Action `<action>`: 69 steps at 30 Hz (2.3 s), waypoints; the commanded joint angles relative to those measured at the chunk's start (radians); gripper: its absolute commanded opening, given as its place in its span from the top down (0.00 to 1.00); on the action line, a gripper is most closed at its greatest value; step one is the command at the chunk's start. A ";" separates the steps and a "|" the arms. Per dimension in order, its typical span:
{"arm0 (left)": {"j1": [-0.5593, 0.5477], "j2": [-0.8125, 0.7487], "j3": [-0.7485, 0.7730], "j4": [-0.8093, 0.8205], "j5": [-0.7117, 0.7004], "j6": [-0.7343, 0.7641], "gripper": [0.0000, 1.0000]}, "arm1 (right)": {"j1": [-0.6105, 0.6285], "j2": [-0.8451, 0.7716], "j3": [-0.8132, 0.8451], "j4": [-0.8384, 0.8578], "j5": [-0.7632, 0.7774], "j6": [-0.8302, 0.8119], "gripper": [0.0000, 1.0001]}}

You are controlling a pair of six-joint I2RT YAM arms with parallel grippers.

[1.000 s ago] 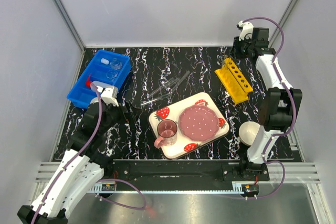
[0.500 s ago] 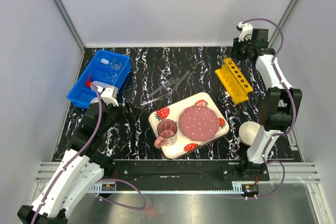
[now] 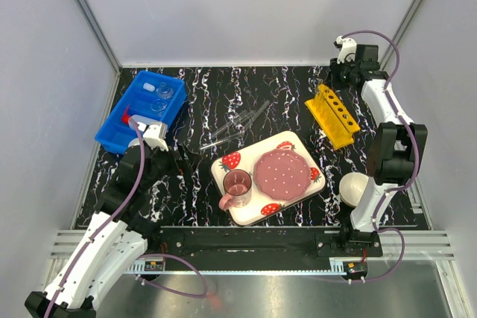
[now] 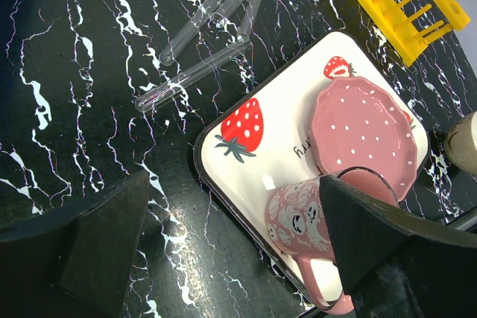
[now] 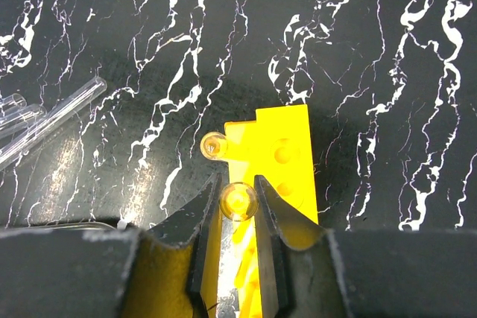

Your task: Organize the chemistry lab equipment

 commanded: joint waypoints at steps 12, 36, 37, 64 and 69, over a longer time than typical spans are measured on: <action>0.004 0.023 -0.003 0.035 0.008 -0.015 0.01 | -0.002 0.051 -0.066 0.045 -0.050 -0.032 0.69; 0.007 0.826 0.583 -0.229 0.014 0.416 0.02 | -0.032 -0.501 -0.368 -0.105 -0.139 -0.169 0.00; 0.005 0.880 0.603 -0.227 0.023 0.427 0.04 | -0.032 -0.518 -0.381 -0.122 -0.159 -0.182 0.00; -0.007 1.552 1.117 -0.265 0.100 0.533 0.39 | -0.036 -0.561 -0.664 -0.009 -0.661 -0.095 0.00; -0.019 1.593 1.137 -0.268 0.074 0.540 0.42 | -0.039 -0.550 -0.662 -0.019 -0.661 -0.104 0.00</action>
